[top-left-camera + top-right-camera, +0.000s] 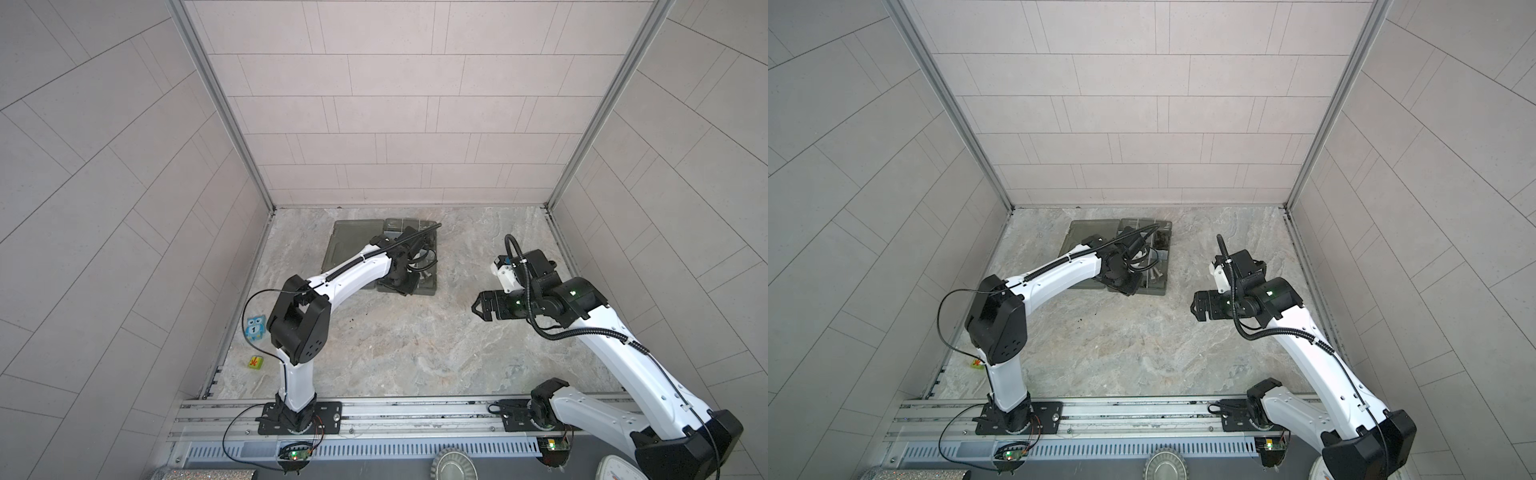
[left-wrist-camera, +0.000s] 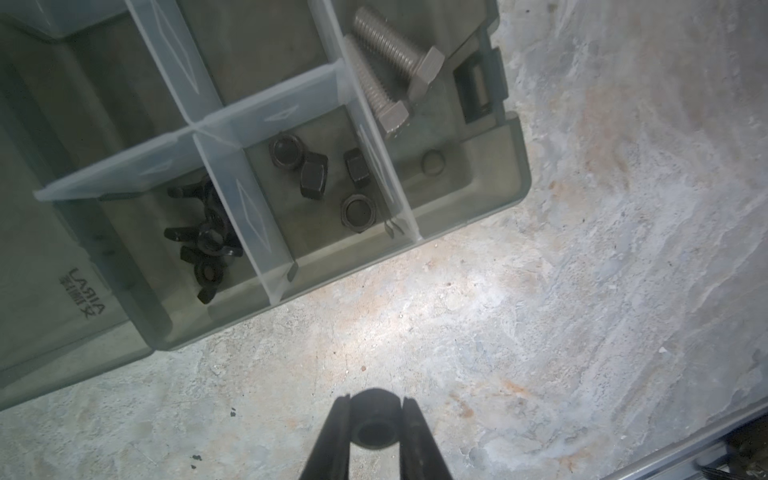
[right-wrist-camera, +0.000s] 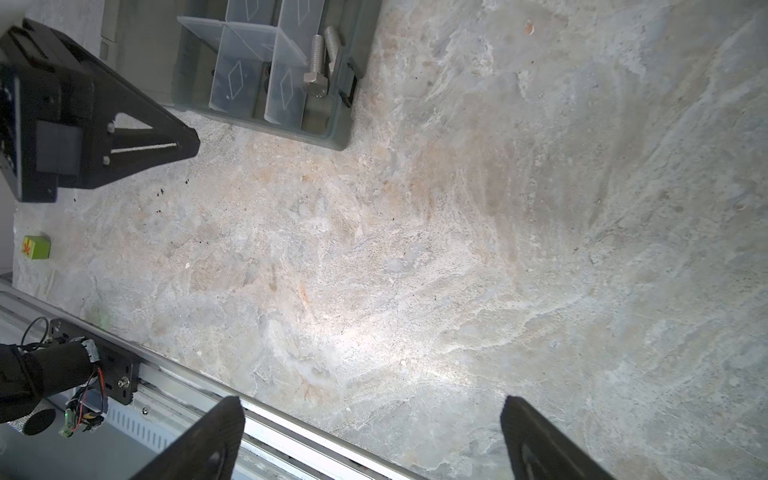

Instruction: Sort the screws and nuts into containers

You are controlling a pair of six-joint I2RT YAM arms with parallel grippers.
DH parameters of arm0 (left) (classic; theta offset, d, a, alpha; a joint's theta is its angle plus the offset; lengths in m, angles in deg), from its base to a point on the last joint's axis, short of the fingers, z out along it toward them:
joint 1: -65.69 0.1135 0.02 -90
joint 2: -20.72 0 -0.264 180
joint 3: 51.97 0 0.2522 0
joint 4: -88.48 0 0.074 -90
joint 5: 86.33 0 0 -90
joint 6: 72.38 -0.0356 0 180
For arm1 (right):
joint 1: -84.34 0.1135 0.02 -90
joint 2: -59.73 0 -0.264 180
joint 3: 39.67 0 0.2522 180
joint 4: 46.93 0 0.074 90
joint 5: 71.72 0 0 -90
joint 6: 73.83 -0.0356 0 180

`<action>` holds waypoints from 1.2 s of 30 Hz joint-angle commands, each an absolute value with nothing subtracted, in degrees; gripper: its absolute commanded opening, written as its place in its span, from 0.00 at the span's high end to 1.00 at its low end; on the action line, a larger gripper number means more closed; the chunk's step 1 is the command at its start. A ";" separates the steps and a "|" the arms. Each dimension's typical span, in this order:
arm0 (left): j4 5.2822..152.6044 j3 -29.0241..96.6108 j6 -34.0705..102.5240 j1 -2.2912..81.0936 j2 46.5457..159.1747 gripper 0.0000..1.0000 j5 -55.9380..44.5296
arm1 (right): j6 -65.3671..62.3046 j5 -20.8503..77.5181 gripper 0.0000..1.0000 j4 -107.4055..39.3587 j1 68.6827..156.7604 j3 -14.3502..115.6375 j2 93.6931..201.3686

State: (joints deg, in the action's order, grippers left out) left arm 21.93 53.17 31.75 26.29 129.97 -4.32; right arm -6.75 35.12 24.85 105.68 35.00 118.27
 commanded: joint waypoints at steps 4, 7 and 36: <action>17.36 58.85 29.50 26.80 136.17 0.82 -2.84 | -5.39 32.34 0.02 25.01 105.70 37.58 118.87; 17.42 60.42 29.07 27.26 138.05 0.83 -2.91 | -4.68 31.73 0.02 25.12 105.37 37.67 119.32; 17.88 68.85 27.75 32.46 144.25 0.18 -6.33 | -1.92 30.66 0.01 22.99 103.17 42.44 129.07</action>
